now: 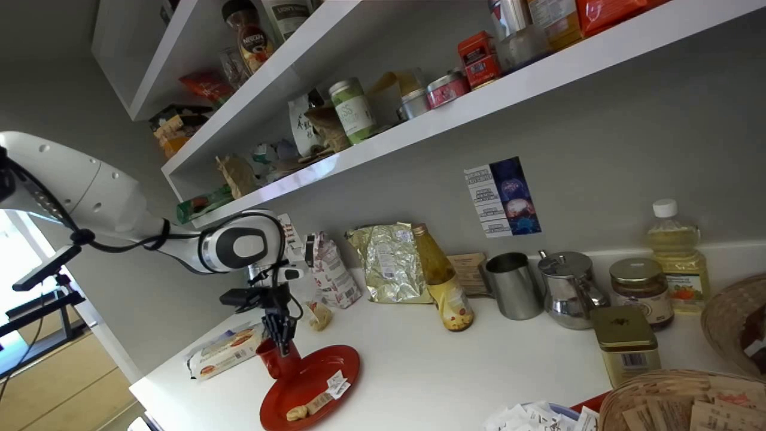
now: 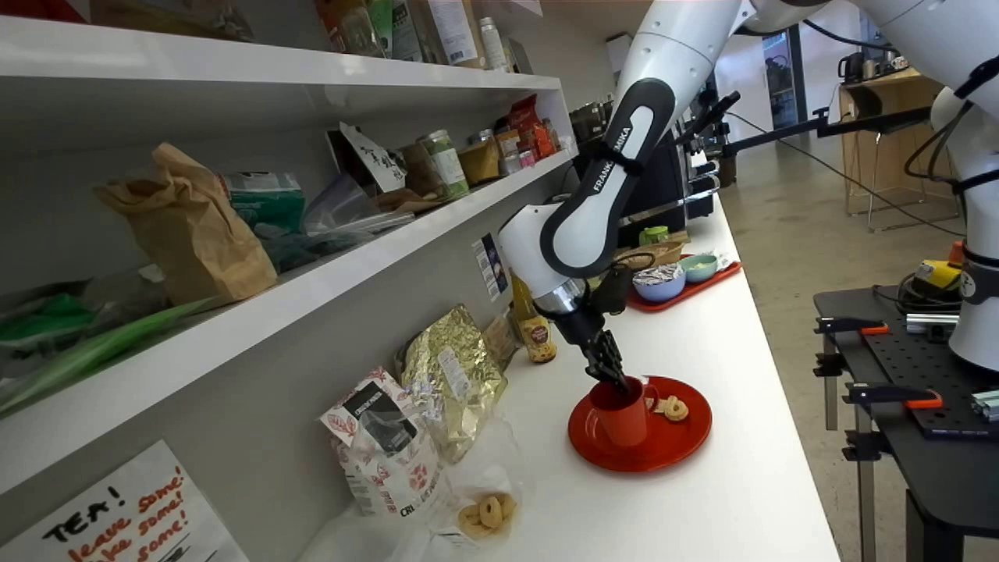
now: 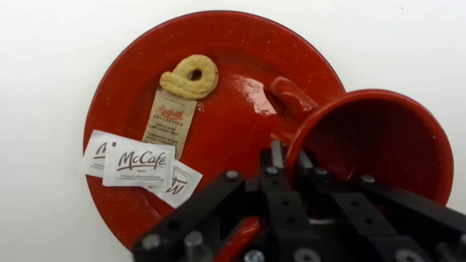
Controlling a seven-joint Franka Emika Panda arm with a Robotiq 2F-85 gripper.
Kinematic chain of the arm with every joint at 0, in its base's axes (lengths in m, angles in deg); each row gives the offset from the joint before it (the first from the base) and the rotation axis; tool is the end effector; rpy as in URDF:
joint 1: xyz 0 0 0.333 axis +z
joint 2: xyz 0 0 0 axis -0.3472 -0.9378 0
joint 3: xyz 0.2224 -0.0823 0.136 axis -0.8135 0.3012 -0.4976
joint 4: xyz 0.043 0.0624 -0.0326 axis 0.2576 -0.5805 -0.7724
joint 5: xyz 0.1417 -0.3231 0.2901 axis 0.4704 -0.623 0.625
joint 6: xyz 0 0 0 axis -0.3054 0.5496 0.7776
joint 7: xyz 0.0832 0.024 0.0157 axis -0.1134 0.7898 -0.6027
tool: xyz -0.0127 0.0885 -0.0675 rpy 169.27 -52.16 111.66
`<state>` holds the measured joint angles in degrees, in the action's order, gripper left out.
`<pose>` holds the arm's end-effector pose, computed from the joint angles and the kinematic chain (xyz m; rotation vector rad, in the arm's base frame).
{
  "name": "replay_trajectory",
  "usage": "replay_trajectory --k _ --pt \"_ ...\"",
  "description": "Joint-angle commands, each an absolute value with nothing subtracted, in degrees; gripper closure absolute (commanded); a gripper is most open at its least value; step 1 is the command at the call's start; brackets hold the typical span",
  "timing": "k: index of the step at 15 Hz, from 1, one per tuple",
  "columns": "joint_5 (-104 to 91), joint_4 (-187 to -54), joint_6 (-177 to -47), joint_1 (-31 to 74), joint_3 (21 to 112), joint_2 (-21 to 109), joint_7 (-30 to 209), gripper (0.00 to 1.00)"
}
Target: Pick up the red mug and place it on the red plate
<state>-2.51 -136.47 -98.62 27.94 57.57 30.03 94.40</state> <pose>0.6039 0.1425 0.1153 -3.1040 -0.0825 0.4702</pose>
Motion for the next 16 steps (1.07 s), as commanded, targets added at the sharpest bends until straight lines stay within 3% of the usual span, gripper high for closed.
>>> replay_trajectory --k 1,16 --pt "-1.5 -137.77 -99.1 27.77 57.77 30.33 93.26 0.98" --pt "-1.58 -135.18 -100.8 28.26 60.03 24.71 98.48 0.98"
